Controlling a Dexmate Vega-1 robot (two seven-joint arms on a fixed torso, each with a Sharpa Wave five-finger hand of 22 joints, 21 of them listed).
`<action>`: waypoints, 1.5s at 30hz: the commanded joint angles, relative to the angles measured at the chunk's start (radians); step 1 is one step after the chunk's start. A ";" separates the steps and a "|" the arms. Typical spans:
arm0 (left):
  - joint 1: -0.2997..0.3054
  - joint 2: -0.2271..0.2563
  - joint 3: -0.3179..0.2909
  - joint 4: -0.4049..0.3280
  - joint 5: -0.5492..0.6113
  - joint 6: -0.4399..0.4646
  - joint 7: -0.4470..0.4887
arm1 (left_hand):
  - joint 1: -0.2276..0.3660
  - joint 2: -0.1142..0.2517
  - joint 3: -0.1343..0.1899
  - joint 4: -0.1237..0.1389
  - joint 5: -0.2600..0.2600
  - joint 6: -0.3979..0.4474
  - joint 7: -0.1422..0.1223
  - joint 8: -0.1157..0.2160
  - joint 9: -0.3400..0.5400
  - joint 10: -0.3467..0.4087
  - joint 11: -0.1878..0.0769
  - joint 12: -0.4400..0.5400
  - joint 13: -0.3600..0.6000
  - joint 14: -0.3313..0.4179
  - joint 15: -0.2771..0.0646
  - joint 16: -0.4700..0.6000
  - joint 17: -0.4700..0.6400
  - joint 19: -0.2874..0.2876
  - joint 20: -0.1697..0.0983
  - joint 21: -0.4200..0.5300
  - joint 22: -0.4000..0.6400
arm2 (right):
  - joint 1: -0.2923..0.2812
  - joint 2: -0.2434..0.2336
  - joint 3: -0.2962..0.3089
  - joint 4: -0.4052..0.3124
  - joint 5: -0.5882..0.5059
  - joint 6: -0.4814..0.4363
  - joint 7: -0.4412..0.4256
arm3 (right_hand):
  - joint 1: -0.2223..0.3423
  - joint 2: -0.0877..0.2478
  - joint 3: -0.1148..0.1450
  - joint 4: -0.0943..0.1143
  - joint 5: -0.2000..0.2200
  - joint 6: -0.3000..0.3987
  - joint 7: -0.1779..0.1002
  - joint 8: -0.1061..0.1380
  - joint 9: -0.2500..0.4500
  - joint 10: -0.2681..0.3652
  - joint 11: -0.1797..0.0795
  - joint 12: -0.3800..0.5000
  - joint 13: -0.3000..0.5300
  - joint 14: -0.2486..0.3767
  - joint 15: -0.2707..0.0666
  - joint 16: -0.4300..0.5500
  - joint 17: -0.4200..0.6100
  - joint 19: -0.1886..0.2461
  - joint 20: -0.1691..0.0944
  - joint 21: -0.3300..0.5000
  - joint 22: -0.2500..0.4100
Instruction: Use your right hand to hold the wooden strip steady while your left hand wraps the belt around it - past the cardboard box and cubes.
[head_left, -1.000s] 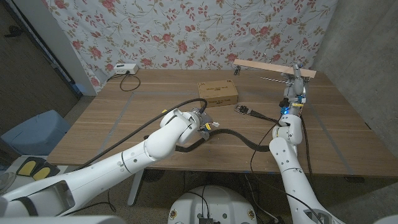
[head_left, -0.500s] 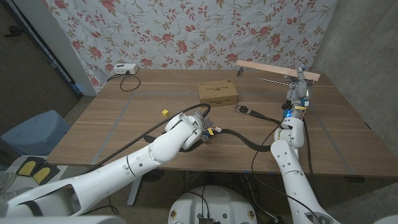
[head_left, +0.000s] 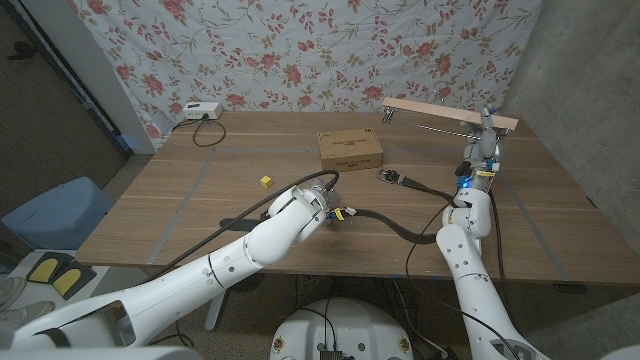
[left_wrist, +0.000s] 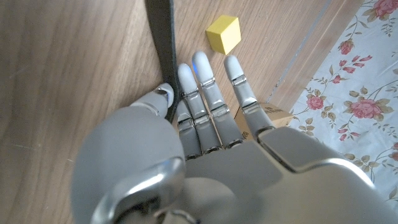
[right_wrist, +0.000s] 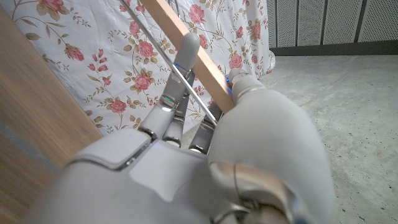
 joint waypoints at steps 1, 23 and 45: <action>0.078 0.040 -0.060 0.018 -0.071 0.048 0.273 | 0.077 0.048 -0.028 0.023 0.058 -0.010 -0.019 0.087 0.119 -0.020 -0.043 0.082 0.161 0.062 -0.072 0.048 0.123 0.049 -0.037 0.109 0.020 | 0.027 -0.001 0.001 0.031 -0.031 0.015 -0.011 | -0.083 0.082 0.067 0.057 -0.004 0.140 0.124 -0.002 0.004 0.400 0.153 0.021 0.143 0.605 -0.361 0.013 0.209 -0.026 -0.074 0.008 0.000; 0.165 0.072 -0.237 -0.033 -0.818 0.137 1.047 | 0.054 0.026 -0.048 0.070 0.173 -0.054 -0.024 0.230 0.332 0.009 -0.034 0.091 0.277 0.059 -0.063 0.069 0.338 0.014 -0.045 0.183 -0.032 | 0.033 -0.006 -0.008 0.023 -0.011 -0.026 0.003 | -0.089 0.079 0.070 0.053 -0.005 0.140 0.125 -0.007 0.007 0.397 0.154 0.020 0.148 0.595 -0.361 0.032 0.208 -0.038 -0.076 0.023 -0.007; 0.029 0.109 -0.186 0.011 -0.794 0.025 1.407 | 0.055 0.018 -0.050 0.087 0.210 -0.044 -0.027 0.230 0.316 0.015 -0.038 0.066 0.278 0.075 -0.070 0.046 0.378 -0.003 -0.053 0.218 -0.063 | 0.060 -0.062 0.027 0.072 0.150 -0.155 0.329 | -0.094 0.078 0.073 0.050 -0.004 0.141 0.126 -0.007 0.020 0.391 0.151 0.021 0.156 0.581 -0.361 0.048 0.208 -0.053 -0.079 0.033 -0.010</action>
